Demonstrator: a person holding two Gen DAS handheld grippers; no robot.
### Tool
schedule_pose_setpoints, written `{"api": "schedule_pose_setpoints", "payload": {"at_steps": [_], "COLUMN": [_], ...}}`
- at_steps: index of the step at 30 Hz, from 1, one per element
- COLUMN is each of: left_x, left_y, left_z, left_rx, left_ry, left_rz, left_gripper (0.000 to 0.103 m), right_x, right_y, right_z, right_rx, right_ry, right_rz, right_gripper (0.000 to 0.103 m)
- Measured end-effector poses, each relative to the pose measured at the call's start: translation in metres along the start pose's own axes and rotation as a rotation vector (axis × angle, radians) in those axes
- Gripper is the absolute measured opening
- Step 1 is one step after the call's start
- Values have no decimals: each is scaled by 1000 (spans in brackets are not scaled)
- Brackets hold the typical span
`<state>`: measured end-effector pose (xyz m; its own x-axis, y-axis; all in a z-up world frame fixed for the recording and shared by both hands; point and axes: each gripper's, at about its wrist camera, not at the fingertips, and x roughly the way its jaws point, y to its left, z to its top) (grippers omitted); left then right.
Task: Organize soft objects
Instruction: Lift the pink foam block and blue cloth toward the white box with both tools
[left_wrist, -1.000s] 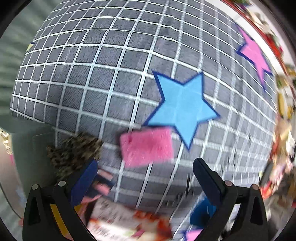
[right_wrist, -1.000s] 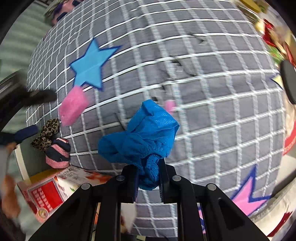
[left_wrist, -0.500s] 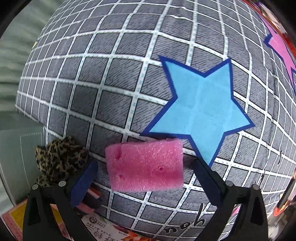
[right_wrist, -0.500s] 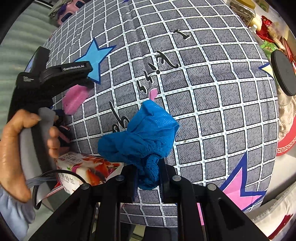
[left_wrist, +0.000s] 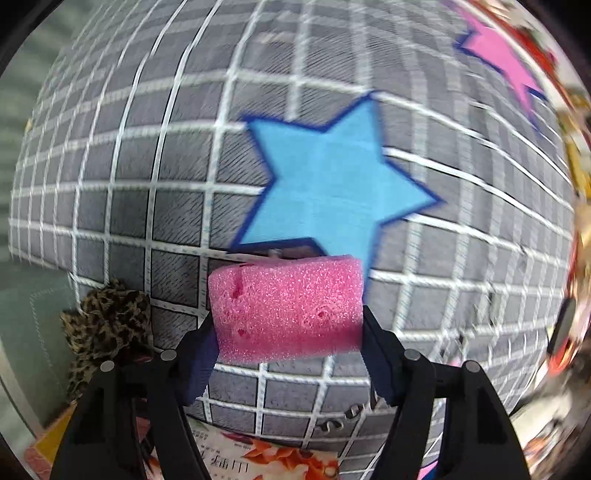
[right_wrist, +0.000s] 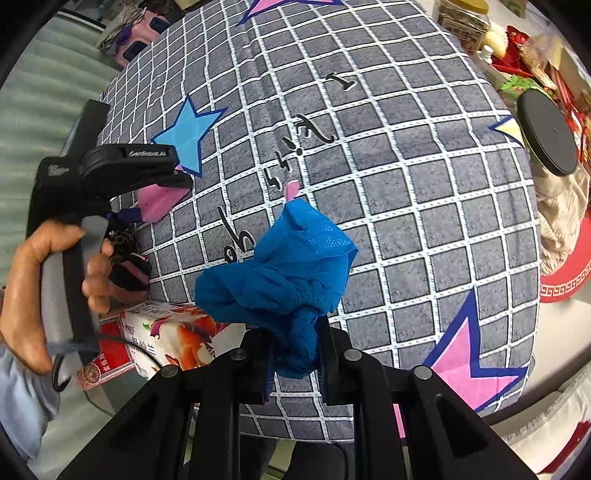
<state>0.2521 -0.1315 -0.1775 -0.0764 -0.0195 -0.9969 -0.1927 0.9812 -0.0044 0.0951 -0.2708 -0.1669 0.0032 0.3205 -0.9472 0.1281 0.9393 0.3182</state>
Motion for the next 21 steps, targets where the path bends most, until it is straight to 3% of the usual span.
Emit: {"api": "schedule_pose_setpoints", "payload": {"at_steps": [5,10,21], "left_x": [-49,-89,-139], "left_y": [-31,-42,22], "left_z": [-36,-78,-174], "left_rx": [217,361,560], "left_ry": [-108,-175,-283], "left_rz": [-49,-105,-121], "left_gripper": [73,73,73], "right_x": [-6,-12,-13], "right_y": [-5,-10,21], "right_z": [-7,-20,-79], "right_rx": [32,64,125], "right_ry": [-11,-20,-52], "right_rz": [5,2,9], "right_gripper": [18,18,18]}}
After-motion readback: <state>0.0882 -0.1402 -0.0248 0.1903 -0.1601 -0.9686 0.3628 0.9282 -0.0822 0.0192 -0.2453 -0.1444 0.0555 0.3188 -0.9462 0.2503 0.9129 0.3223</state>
